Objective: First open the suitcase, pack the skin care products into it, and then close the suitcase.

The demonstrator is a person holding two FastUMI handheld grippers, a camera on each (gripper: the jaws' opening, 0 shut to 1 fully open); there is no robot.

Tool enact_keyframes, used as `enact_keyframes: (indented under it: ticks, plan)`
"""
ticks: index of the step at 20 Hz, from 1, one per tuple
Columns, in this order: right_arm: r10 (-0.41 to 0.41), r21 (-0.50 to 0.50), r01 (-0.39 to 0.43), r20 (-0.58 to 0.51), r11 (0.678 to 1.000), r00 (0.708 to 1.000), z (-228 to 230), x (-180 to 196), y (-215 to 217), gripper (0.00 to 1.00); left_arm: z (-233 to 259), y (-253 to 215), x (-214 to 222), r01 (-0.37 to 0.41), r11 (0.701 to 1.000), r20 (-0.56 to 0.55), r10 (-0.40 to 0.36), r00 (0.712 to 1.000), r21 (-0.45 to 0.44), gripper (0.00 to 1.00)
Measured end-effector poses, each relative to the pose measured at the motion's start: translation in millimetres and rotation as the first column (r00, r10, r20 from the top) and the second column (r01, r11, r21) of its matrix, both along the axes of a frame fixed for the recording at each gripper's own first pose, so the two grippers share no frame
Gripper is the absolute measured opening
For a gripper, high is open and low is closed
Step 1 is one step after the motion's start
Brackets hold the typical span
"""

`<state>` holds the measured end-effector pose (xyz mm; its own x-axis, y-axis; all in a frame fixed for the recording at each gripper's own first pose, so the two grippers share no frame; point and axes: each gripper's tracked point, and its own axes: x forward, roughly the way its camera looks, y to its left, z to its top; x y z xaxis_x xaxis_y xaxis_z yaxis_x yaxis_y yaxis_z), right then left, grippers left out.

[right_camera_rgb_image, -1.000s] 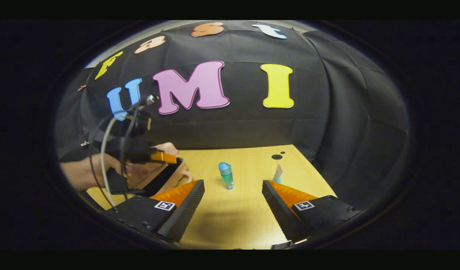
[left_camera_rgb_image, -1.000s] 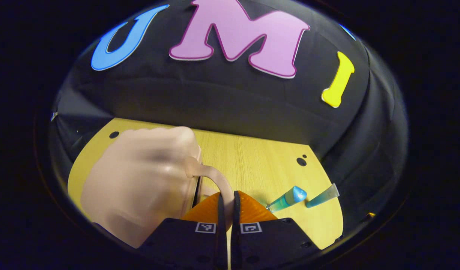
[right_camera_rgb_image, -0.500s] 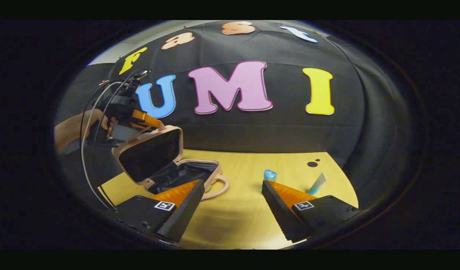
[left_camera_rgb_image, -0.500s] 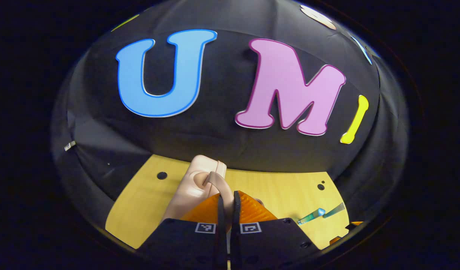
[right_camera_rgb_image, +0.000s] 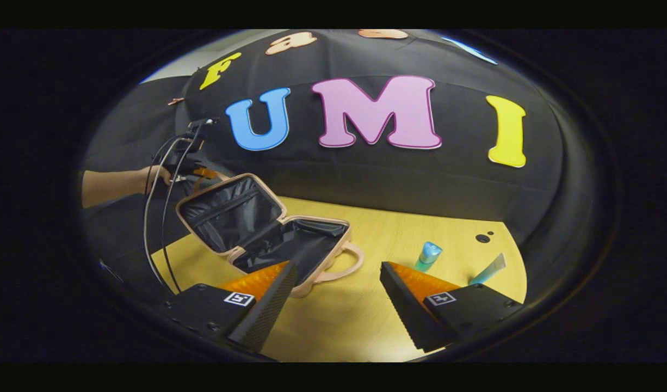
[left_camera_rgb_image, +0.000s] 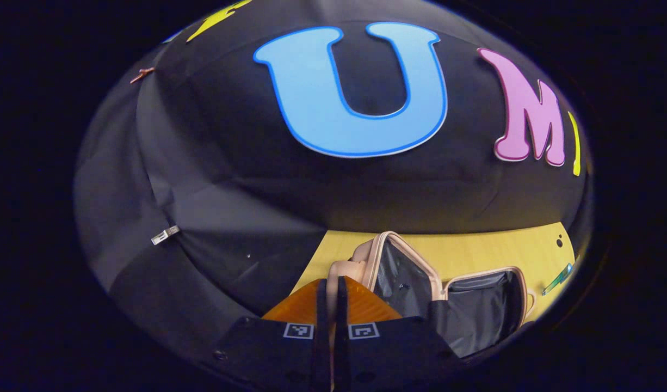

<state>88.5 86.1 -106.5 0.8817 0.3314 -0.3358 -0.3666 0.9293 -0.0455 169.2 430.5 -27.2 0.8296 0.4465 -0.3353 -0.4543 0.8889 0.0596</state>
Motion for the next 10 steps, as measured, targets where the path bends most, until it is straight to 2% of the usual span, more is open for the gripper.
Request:
enact_keyframes:
  ticks: [3,4,6,7,9,10]
  plan:
    - [0.005,-0.045,-0.006,-0.017,0.999,1.0,-14,6,9,0.98,-63,50,8,-0.033,0.997,-0.03,0.031,0.999,-0.07,0.08]
    - [0.004,-0.06,-0.005,-0.016,0.998,1.0,-19,8,11,0.89,-82,61,11,-0.033,0.995,-0.038,0.03,0.999,-0.091,0.08]
    - [-0.017,-0.08,0.017,0.002,0.997,1.0,-22,17,11,0.89,-114,73,17,-0.029,0.993,-0.06,0.022,0.998,-0.117,0.09]
    - [-0.042,-0.08,0.043,0.017,0.996,0.999,-21,21,8,0.98,-131,76,20,-0.028,0.993,-0.074,0.019,0.997,-0.118,0.05]
    - [-0.099,-0.052,0.101,0.039,0.994,0.994,-16,27,-1,0.92,-160,79,23,-0.032,0.993,-0.104,0.019,0.994,-0.117,0.11]
    - [-0.119,-0.043,0.121,0.044,0.992,0.992,-16,28,-5,0.96,-172,82,25,-0.046,0.992,-0.121,0.031,0.992,-0.122,0.11]
